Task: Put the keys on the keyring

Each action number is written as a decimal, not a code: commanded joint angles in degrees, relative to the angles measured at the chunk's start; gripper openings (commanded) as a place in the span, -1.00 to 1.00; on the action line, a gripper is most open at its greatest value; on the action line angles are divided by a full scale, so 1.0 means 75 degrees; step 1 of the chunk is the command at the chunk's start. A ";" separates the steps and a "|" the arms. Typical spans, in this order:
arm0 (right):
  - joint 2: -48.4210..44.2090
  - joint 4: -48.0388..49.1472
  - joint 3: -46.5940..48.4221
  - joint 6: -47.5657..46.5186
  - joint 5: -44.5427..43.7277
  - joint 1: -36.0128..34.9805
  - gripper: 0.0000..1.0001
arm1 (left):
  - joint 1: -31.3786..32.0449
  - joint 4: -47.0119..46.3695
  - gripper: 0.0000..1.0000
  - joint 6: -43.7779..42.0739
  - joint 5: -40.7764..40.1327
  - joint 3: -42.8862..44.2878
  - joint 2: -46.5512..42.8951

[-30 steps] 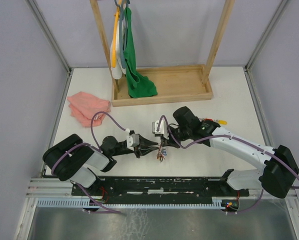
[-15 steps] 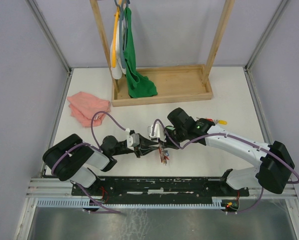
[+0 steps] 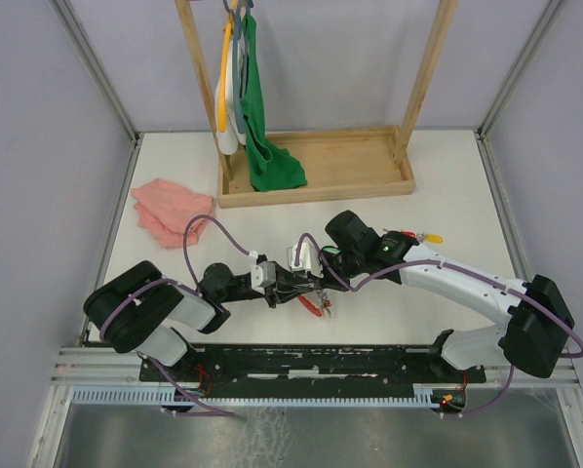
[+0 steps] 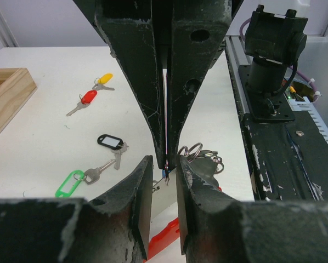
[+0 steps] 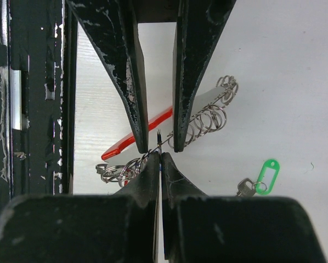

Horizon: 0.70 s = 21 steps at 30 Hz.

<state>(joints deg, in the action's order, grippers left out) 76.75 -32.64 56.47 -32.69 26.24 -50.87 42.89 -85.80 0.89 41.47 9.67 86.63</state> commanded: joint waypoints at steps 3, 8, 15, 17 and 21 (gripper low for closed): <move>-0.0104 0.0333 0.0384 -0.0089 -0.0032 -0.0061 -0.99 | 0.0065 0.0034 -0.42 -0.0663 -0.0232 0.0081 -0.0214; -0.0137 0.0377 0.0358 -0.0093 -0.0030 -0.0082 -0.99 | 0.0079 0.0187 -0.44 -0.0778 -0.0315 0.0085 -0.0257; -0.0153 0.0494 0.0334 -0.0091 -0.0018 -0.0107 -0.99 | 0.0092 0.0294 -0.56 -0.0841 -0.0315 0.0145 -0.0239; -0.0144 0.0510 0.0312 -0.0087 -0.0017 -0.0102 -0.99 | 0.0093 0.0344 -0.60 -0.0865 -0.0337 0.0157 -0.0232; -0.0147 0.0521 0.0293 -0.0105 -0.0001 -0.0119 -0.99 | 0.0111 0.0333 -0.84 -0.0890 -0.0362 0.0174 -0.0218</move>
<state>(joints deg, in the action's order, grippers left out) 76.75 -32.10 56.47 -32.88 25.43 -51.29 43.27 -82.28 -2.85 40.05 9.69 86.04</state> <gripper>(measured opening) 0.015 0.143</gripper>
